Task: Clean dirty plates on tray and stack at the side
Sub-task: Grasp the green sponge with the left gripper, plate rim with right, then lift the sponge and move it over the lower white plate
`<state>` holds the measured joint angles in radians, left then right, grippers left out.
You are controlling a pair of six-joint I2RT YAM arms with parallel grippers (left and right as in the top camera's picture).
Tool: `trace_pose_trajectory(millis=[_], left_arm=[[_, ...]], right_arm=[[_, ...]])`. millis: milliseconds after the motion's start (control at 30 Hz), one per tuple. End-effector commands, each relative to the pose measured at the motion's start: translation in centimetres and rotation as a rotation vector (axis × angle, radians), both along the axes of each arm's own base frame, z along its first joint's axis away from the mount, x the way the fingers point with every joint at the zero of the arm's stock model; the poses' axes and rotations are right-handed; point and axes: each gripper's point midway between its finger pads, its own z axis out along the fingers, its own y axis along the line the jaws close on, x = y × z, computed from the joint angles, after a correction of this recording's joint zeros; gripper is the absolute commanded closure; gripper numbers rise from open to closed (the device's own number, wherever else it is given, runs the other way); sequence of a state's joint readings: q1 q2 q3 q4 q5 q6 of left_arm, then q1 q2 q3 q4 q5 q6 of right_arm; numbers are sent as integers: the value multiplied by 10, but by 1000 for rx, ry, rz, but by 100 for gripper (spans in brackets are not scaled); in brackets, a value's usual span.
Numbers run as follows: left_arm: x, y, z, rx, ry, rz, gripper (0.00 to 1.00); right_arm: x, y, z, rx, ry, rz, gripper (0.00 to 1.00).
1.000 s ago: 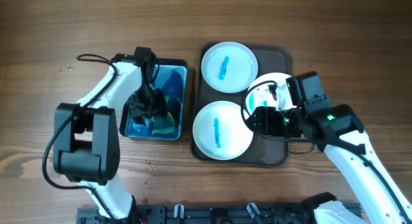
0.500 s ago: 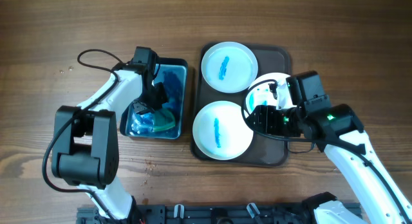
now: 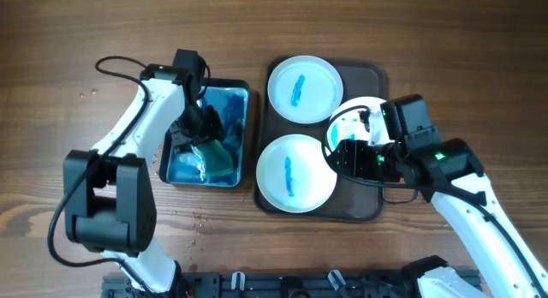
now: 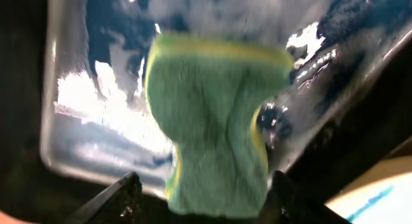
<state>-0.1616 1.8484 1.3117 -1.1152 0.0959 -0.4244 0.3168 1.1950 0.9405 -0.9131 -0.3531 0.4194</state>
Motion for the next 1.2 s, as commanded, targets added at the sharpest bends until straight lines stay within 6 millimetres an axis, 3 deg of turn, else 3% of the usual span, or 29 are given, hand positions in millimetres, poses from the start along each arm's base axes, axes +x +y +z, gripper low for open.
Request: trace_pose_trajectory(millis=[0,167,233,267,333,500,533,567,600,633,867,933,1067,1167], left_arm=[[-14,-8,-7,-35,31,-4,45],[-32,-5,-48,6,32,31,54],[-33,-1,-61,23,5,48,61],[-32,-2,-66,19,-12,47,70],[-30,-2,-69,16,-26,47,96],[-17,-2,-52,12,-44,56,96],[-15,-2,-46,11,-45,56,96],[-11,-3,-38,10,-49,52,87],[-8,-3,-33,10,-51,52,64],[-6,-4,-27,10,-50,52,51],[6,-6,-3,5,-66,0,25],[5,-5,-4,8,-66,-13,26],[0,-2,-14,22,-57,-36,40],[-15,3,-36,39,-35,-29,40]], right_arm=[[1,-14,-7,-73,19,-79,22],[-2,-16,-19,-101,72,-70,27],[-4,-16,-27,-118,96,-34,33],[-5,-16,-31,-129,110,-20,34],[-5,-16,-41,-146,141,0,36],[-1,-15,-67,-169,219,-7,44],[1,-14,-72,-171,234,-17,46],[2,-13,-77,-172,248,-21,49],[4,-11,-81,-165,253,-13,50],[5,-9,-83,-159,257,-6,50],[0,7,-73,-60,259,40,52],[-1,6,-63,-52,238,34,52],[-9,-2,-47,-67,216,-5,52],[-17,-17,-46,-138,219,-43,51]])
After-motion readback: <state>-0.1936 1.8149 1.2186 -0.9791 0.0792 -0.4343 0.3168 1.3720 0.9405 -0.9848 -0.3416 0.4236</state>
